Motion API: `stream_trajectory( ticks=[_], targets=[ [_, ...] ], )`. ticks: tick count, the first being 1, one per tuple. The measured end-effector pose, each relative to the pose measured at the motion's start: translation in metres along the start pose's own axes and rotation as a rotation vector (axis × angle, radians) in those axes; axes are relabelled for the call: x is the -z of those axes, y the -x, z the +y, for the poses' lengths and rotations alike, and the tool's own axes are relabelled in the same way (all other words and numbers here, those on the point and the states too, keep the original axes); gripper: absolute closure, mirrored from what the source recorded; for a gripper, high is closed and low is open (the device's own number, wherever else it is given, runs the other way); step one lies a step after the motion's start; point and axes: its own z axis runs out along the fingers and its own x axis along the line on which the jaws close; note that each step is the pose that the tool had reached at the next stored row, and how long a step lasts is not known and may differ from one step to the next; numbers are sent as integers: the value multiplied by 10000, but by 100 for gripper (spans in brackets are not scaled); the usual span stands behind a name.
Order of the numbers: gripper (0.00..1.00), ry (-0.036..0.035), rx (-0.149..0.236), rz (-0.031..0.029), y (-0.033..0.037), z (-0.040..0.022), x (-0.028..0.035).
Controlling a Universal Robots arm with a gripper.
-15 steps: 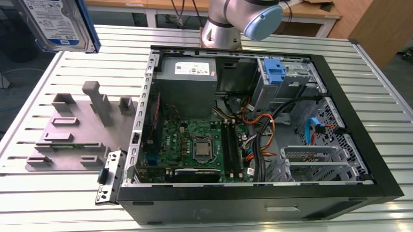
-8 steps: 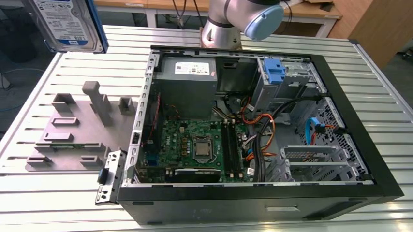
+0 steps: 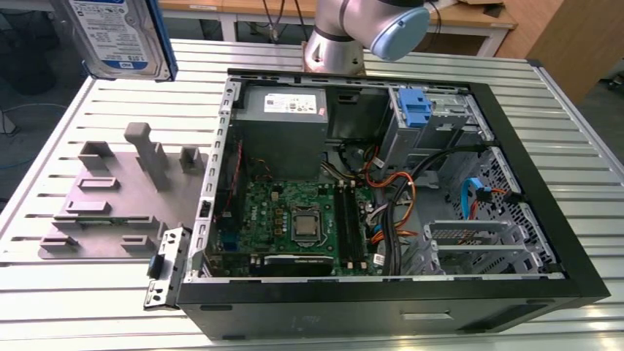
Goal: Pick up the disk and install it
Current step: 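Pick up the disk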
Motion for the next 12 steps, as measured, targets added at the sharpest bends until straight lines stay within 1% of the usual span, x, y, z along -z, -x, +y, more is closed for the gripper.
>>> stream_trajectory(
  ticks=[12],
  targets=[
    [65,0,0,0,7,-280,2]
  ],
)
